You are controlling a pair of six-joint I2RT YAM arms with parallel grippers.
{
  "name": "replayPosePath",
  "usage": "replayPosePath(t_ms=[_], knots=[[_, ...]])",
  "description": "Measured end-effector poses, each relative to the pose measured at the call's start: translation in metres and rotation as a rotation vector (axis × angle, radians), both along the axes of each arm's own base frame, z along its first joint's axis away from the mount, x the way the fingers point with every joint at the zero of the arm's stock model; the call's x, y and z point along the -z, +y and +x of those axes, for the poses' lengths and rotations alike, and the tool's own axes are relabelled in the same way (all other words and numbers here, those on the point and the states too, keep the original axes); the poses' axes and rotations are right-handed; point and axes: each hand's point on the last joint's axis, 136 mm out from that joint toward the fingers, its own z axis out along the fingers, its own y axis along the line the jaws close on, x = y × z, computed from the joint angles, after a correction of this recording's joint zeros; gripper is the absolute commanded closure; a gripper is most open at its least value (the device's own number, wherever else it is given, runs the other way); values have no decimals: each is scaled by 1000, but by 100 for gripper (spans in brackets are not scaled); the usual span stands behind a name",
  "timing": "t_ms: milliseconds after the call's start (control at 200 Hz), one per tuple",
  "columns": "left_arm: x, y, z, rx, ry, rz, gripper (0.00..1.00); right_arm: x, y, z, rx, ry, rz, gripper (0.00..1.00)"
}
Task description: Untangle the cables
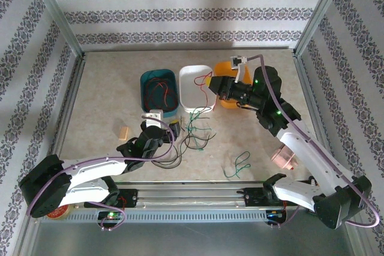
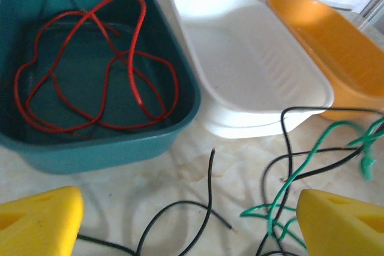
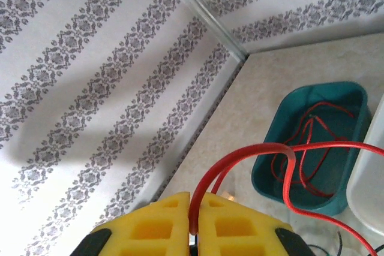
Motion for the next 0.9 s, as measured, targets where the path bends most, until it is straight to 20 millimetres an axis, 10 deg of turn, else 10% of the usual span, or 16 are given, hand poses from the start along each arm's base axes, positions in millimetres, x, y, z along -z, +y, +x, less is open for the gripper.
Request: replayPosePath(t_ms=[250, 580, 900], knots=[[2, 3, 0, -17, 4, -10, 9, 28, -28, 24, 247, 10, -170, 96], [0, 2, 0, -13, -2, -3, 9, 202, -46, 18, 330, 421, -381, 97], [-4, 2, 2, -19, -12, 1, 9, 189, -81, 9, 475, 390, -425, 96]])
